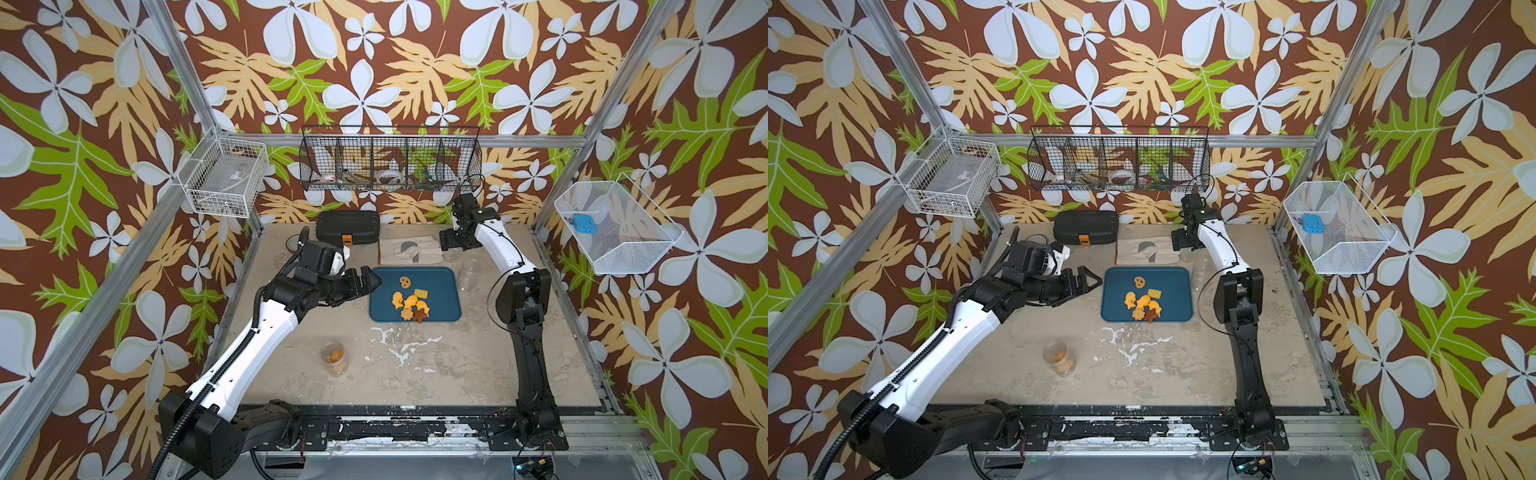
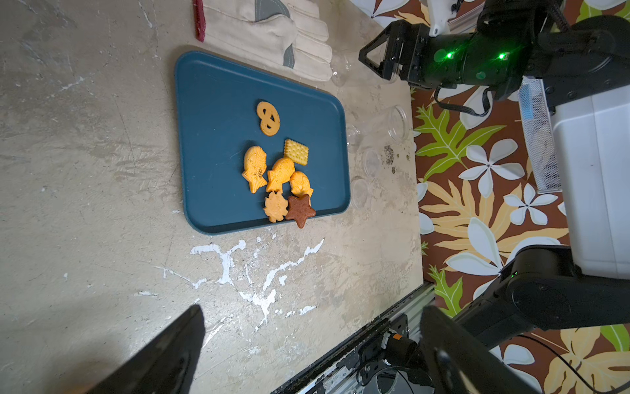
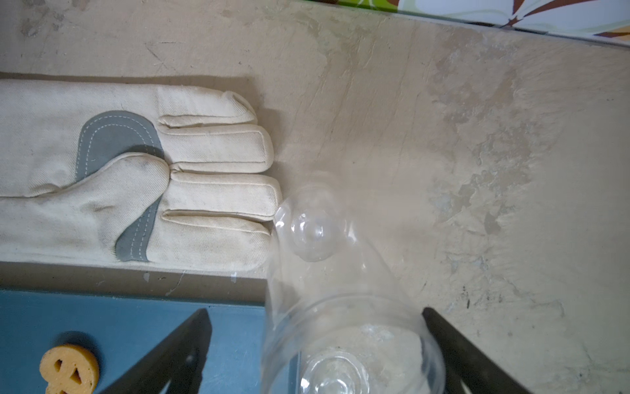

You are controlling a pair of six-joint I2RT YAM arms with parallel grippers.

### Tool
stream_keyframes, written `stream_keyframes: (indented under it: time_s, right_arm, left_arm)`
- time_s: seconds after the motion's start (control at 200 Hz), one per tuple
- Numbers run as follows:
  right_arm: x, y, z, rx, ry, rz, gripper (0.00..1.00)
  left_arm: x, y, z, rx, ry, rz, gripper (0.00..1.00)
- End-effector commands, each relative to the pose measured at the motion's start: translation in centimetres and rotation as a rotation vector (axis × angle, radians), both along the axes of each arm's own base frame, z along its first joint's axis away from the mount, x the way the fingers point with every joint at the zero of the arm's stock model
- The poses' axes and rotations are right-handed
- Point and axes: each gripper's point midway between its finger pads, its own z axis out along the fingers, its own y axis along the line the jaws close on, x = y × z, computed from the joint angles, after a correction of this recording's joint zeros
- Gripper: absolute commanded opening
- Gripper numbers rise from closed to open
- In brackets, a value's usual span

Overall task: Pour the cookies out of the jar
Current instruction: Place the jar at the center of the board.

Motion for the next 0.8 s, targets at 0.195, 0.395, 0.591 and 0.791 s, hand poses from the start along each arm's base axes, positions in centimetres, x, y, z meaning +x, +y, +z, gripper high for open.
stream_keyframes:
  time_s: [0.195, 0.395, 0.591, 0.791]
  right_arm:
    - [1.2, 0.0, 2.5, 0.038, -0.083, -0.017, 1.00]
    - [1.2, 0.1, 2.7, 0.048, -0.086, -0.015, 1.00]
    - [1.2, 0.0, 3.5, 0.050, -0.103, -0.017, 1.00]
    - [0.8, -0.3, 7.8, 0.061, -0.194, -0.035, 1.00]
  left_arm:
    - [0.4, 0.0, 0.2, 0.005, -0.012, 0.002, 1.00]
    - [0.5, 0.0, 0.3, 0.003, -0.012, 0.003, 1.00]
    - [0.7, -0.1, 0.2, 0.002, -0.014, 0.006, 1.00]
    - [1.0, -0.1, -0.1, 0.007, -0.008, 0.014, 1.00]
